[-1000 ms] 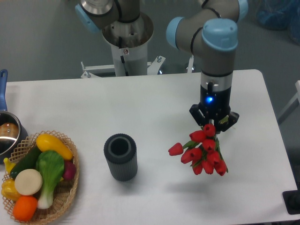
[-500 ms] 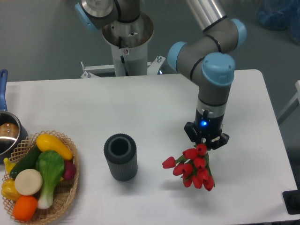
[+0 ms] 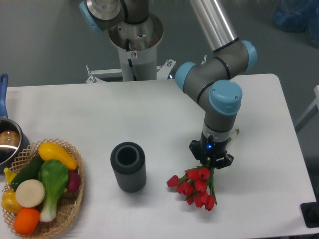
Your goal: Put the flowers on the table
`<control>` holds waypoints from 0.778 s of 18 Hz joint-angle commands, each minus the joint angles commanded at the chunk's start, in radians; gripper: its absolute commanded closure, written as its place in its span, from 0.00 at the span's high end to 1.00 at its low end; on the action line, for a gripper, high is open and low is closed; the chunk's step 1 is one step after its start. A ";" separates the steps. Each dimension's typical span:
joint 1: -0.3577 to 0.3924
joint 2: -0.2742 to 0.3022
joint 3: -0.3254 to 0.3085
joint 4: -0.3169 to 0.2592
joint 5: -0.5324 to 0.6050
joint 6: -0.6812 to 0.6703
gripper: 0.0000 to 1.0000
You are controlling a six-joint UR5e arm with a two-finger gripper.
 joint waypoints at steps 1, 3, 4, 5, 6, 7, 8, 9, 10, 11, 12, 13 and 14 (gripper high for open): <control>-0.002 -0.003 0.000 0.000 0.000 0.000 0.23; -0.008 -0.005 -0.001 0.000 0.000 0.000 0.24; -0.008 -0.006 0.000 0.002 0.002 0.002 0.29; -0.008 -0.005 0.006 0.002 0.000 0.002 0.40; -0.008 -0.006 0.015 0.002 0.000 0.002 0.58; -0.008 -0.008 0.029 0.002 0.002 0.002 0.74; -0.006 -0.009 0.052 0.003 0.000 0.002 0.94; -0.002 -0.008 0.070 0.000 0.002 0.002 1.00; 0.005 -0.005 0.075 0.003 0.002 0.000 1.00; 0.012 0.001 0.072 0.003 0.000 -0.005 1.00; 0.030 0.009 0.066 0.005 -0.008 -0.009 1.00; 0.044 0.018 0.068 0.008 -0.011 -0.011 1.00; 0.052 0.030 0.068 0.009 -0.011 -0.015 1.00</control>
